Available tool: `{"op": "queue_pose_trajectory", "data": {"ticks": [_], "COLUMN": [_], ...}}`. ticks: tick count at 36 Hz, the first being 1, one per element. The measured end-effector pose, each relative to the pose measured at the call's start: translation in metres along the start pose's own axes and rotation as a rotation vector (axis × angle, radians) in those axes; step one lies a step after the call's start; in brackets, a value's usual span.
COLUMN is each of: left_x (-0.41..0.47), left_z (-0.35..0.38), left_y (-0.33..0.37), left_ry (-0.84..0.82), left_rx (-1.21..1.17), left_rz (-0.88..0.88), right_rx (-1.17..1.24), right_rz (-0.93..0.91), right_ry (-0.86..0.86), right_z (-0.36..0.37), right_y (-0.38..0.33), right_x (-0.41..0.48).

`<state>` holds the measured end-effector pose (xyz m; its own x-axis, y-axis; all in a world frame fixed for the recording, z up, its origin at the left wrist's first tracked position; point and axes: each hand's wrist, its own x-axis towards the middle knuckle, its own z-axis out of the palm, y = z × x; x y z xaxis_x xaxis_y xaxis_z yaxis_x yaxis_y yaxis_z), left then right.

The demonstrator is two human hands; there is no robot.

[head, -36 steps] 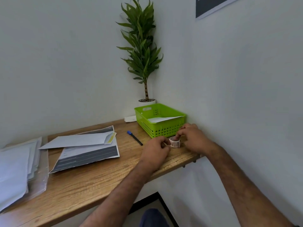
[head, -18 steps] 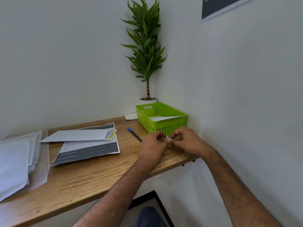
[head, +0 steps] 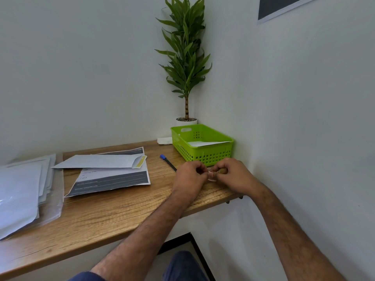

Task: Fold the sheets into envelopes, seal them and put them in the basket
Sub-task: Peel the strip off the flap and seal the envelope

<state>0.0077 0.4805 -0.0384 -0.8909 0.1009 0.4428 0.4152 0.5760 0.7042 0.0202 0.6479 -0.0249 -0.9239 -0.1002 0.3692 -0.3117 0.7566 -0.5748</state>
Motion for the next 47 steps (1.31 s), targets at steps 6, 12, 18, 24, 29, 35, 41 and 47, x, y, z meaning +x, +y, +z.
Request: {"op": "queue_pose_trajectory", "data": {"ticks": [6,12,18,24,29,35,41,47], "left_x": [-0.001,-0.003,-0.003,-0.002,-0.001,0.002,0.004,0.014], "left_z": [-0.002,-0.004,-0.003,-0.003,-0.008,-0.021,-0.058,-0.116], "left_y": [0.000,0.002,0.001,-0.001,0.002,-0.004,-0.024,-0.042], "left_ry": [-0.030,-0.039,-0.054,-0.041,0.051,0.152,0.133,0.111], "left_rx": [-0.027,-0.075,-0.140,-0.215,-0.276,-0.382,-0.330,-0.182], "left_rz": [-0.015,-0.040,-0.068,-0.115,-0.148,-0.197,-0.143,-0.064], "right_rx": [0.038,0.045,0.014,-0.036,-0.026,-0.074,-0.110,-0.133], "right_rz": [0.026,0.064,0.069,0.034,0.047,-0.003,0.027,-0.089], "right_ry": [0.005,-0.037,-0.072,-0.088,-0.063,-0.025,-0.009,0.107], "right_z": [-0.001,-0.005,-0.008,-0.009,-0.006,0.001,0.012,0.020], "right_y": [-0.003,-0.001,-0.001,0.002,0.003,0.001,-0.001,-0.046], "right_x": [0.000,0.003,0.002,0.000,0.004,0.010,0.016,0.029]}}
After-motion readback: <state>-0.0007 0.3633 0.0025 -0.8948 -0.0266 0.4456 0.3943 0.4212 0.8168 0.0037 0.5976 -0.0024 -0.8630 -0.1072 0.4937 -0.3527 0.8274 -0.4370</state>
